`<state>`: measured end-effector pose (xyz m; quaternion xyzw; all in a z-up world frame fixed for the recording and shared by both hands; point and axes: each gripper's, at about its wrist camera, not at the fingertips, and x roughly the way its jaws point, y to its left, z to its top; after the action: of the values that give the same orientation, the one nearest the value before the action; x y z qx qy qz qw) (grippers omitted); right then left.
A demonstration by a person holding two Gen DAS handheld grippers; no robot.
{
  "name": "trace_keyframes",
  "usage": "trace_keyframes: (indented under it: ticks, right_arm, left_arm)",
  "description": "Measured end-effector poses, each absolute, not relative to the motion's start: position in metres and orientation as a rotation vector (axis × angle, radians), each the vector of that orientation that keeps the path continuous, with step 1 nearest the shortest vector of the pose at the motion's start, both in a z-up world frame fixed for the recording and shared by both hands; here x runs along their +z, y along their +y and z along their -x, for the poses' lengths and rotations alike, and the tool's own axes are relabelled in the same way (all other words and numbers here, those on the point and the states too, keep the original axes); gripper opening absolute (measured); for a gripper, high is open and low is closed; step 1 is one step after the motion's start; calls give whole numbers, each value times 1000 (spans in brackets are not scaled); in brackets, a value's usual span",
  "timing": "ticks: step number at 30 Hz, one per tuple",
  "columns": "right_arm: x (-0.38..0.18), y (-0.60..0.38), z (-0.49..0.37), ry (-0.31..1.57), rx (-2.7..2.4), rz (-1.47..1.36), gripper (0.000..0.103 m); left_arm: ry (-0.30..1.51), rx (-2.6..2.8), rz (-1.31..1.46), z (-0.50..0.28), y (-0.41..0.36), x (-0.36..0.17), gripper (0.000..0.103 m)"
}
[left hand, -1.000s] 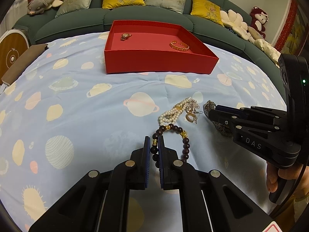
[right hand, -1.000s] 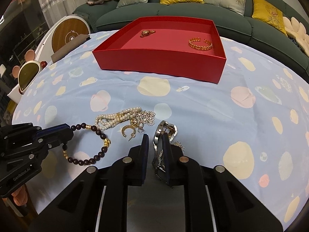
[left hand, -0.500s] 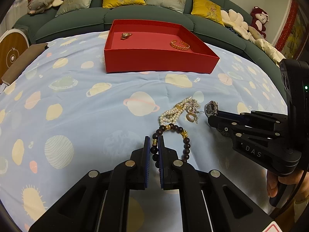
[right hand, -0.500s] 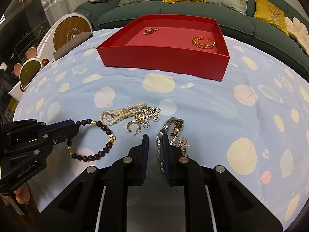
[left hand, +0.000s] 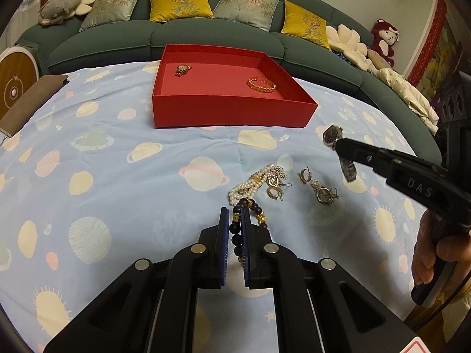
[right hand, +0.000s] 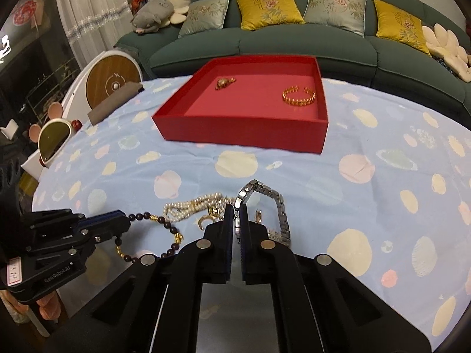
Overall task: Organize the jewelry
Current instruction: 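Lift the bead bracelet with the left gripper while the right lifts the silver watch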
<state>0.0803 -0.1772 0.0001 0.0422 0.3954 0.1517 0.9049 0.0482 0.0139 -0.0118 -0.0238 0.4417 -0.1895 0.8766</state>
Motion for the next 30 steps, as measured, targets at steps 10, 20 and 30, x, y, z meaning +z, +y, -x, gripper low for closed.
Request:
trace_keyframes:
  ticks: [10,20,30]
  right_arm:
    - [35,-209,-75,715,299,-184,3]
    - [48,-193,-74,678,320,-168,3]
    - [56,-183,-80,664,331,-172,3]
  left_arm:
    - [866,-431,71,-46,12,12,5]
    - [776,-439,90,-51,11,47,5]
    - [694,-404,104,-69,14,82,5]
